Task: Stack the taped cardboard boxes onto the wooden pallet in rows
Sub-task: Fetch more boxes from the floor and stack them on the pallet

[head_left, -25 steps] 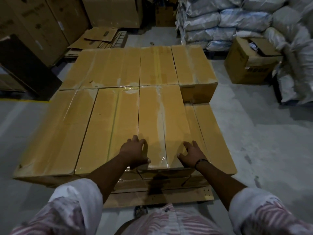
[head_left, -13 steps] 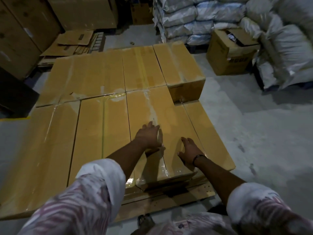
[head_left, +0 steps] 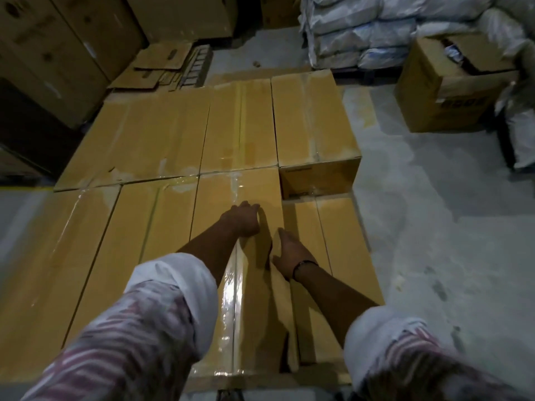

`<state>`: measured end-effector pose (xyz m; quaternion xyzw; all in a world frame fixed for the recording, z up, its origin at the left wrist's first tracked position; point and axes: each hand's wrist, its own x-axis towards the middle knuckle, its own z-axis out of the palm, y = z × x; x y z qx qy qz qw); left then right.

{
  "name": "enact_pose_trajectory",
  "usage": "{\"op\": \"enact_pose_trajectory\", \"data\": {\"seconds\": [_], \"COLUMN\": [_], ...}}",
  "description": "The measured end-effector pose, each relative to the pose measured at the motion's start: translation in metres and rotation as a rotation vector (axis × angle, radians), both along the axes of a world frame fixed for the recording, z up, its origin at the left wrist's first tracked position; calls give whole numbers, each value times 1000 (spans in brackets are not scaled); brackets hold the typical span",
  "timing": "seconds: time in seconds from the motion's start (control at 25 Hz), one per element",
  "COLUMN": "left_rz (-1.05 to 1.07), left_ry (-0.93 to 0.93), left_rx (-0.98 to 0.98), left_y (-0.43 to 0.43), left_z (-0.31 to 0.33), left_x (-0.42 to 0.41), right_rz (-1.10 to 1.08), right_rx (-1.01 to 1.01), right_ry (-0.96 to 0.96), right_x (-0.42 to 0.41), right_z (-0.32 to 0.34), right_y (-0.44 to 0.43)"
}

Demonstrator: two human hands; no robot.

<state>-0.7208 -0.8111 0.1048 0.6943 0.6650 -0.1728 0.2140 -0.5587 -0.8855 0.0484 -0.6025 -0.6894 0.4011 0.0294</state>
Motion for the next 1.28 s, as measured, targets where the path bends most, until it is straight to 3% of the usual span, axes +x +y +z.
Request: {"op": "enact_pose_trajectory", "data": {"seconds": [0.24,0.36,0.48,0.68,0.84,1.0,1.28], "left_rz": [75,175,136,78,98,8,-116], "left_ry": [23,-65,-24,41,25,26,-86], "left_rx": [84,102,168,151,12,3,257], "left_y": [53,52,48,54,55,-2,-181], "left_z": [-27,-46,-59,-69,-55,-52,-83], "left_x": [-14,-33,-43,-46,-39,-40,-63], "right_rz": [-85,-304,-503,-408,-309,115,278], "right_rx": [37,-49,34,-102,-73,223,346], "right_ry": [105,200,230,358,123,-322,-432], "right_x": [-11,-8,-8,-32,-35,-59,-80], "right_z": [-15,-22,-29,-44,-29,-15,-43], "right_y": [80,97,103,109,104,30,-132]}}
